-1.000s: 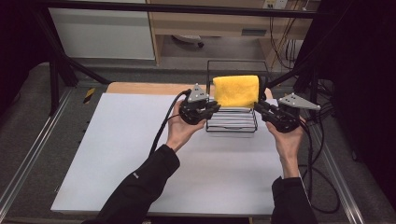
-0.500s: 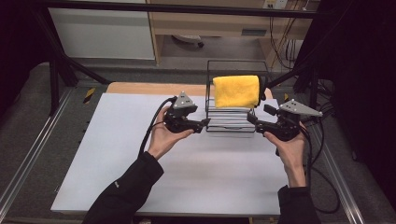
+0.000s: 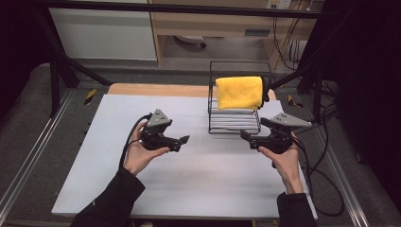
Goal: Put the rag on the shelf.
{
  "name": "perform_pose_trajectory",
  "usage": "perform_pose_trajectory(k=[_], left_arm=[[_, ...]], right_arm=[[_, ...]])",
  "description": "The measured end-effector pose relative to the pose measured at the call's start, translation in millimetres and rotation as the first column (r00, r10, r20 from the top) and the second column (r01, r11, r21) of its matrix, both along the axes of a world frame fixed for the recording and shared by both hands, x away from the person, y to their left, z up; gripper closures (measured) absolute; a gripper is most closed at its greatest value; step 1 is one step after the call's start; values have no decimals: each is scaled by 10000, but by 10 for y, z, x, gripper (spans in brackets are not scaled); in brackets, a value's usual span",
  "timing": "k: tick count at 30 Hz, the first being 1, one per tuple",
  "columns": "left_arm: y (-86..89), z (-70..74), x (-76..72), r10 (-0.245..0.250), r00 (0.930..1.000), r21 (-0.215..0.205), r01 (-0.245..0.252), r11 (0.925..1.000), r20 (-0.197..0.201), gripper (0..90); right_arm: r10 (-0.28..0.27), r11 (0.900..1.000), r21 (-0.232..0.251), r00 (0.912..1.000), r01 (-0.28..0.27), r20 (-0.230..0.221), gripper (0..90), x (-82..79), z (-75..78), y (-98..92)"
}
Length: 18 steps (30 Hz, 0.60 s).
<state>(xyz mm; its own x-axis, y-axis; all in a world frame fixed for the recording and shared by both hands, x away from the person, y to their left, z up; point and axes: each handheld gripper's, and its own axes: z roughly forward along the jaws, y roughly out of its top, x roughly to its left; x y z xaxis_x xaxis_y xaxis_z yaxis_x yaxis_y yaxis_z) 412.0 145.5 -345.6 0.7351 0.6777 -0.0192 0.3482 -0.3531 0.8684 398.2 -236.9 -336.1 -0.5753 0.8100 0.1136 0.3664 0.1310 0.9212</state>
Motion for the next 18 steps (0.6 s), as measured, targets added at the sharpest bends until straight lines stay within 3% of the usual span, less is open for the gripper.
perform_pose_trajectory(k=[7,18], left_arm=[[336,-137,-166,305,9993,29,-306,9995,196,117],[759,-449,-376,560,9983,-56,-561,9984,-128,117]], right_arm=[[204,9997,-106,9993,-208,-313,17,-69,-138,63],[562,9981,-199,9935,-584,-986,7,-191,-470,49]])
